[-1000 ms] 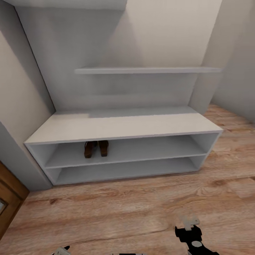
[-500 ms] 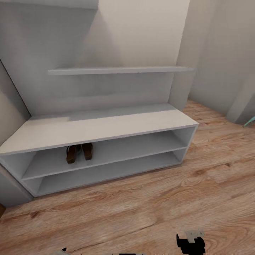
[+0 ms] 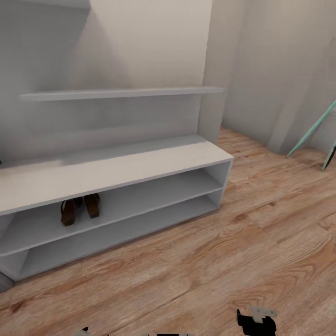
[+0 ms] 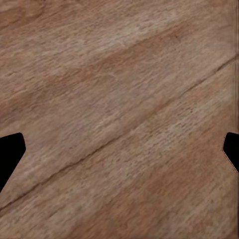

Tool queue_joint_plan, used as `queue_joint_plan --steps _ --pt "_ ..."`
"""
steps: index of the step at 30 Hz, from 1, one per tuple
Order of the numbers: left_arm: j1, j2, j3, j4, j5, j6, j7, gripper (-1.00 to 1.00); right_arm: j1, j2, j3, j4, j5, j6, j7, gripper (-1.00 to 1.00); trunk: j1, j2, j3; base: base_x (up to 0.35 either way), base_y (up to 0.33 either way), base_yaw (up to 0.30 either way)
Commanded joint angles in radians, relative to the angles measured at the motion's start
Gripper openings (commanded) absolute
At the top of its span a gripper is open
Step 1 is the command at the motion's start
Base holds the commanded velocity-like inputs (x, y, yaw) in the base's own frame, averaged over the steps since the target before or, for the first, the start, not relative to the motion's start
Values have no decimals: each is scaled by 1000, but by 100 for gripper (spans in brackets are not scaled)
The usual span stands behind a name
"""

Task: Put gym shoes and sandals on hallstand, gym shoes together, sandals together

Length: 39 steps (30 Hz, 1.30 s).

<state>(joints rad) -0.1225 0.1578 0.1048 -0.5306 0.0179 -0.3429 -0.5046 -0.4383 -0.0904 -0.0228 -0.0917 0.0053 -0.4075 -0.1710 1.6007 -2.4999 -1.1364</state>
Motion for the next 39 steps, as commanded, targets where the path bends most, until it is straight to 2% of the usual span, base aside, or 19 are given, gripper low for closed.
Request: queue_joint_plan --steps 1,7,12,19,30,39 --pt "0 -1 4 1 2 -1 -8 100 -1 -3 -2 1 -2 -3 6 100 0 0 -1 0 0 -300" --pt "0 -1 4 1 3 -1 -8 100 0 -23 -2 0 -11 -4 80 100 0 0 -1 0 0 -300" --pt "0 -1 5 1 3 -1 -8 100 0 -54 -2 -1 -20 -4 161 100 0 0 -1 0 0 -300" --pt "0 0 7 0 4 -2 -8 100 0 -75 -1 -2 -57 -4 226 100 0 0 -1 0 0 -300" --pt "0 0 9 0 5 -4 -8 100 0 -81 -3 -2 -77 -5 233 100 0 0 -1 0 0 -300" --pt "0 1 9 -1 5 -4 -8 100 0 -81 -3 -2 -109 -4 232 100 0 0 -1 0 0 -300"
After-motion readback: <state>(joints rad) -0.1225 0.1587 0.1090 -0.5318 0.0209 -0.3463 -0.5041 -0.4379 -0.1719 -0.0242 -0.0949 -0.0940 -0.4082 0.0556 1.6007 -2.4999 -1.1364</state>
